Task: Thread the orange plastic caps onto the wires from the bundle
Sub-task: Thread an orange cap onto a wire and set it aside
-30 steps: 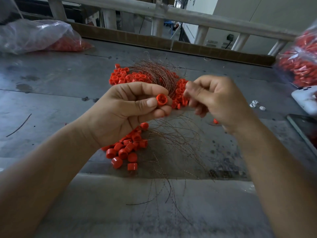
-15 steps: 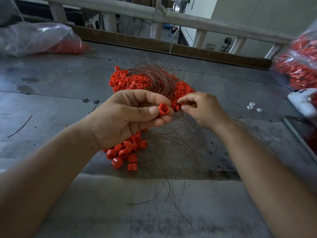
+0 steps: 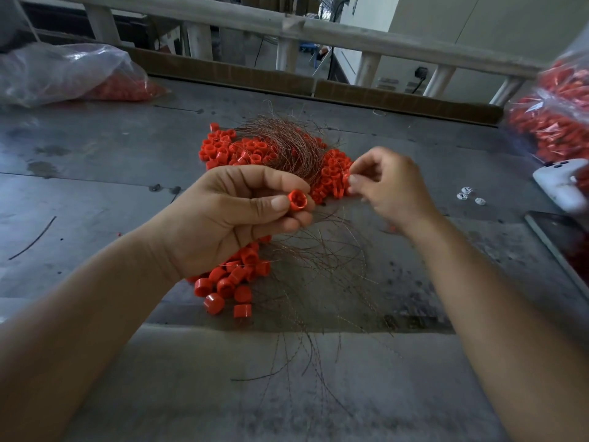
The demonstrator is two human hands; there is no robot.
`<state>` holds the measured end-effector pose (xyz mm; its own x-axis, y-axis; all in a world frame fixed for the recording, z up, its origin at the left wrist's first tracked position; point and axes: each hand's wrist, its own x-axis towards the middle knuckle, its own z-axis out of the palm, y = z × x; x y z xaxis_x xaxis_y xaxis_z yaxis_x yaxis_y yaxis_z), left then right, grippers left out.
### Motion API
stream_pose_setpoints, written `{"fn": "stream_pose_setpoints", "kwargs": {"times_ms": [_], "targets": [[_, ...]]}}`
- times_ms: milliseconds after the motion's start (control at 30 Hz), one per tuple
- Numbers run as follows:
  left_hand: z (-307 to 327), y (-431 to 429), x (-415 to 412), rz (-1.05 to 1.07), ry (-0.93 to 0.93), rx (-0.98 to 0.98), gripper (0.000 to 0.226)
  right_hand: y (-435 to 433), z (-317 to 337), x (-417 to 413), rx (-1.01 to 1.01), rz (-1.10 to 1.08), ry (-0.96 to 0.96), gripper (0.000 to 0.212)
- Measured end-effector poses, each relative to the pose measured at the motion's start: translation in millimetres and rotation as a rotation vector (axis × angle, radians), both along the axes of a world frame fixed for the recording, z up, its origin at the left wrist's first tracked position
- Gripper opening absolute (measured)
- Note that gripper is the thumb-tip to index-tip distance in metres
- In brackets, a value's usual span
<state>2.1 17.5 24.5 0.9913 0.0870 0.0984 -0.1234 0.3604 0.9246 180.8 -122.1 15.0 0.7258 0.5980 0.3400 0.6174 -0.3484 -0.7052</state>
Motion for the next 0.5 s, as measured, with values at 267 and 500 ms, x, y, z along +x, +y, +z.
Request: {"fn": "stream_pose_setpoints", "kwargs": {"times_ms": [267,500], "targets": [[0,1,-1,0.041,0.008,0.026,0.021,-11,31,-30,0.412,0.323,0.621,0.014],[-1,3,0,0.058,0.008,0.035,0.024,-2,29,-52,0.358,0.465,0.811,0.013]]}}
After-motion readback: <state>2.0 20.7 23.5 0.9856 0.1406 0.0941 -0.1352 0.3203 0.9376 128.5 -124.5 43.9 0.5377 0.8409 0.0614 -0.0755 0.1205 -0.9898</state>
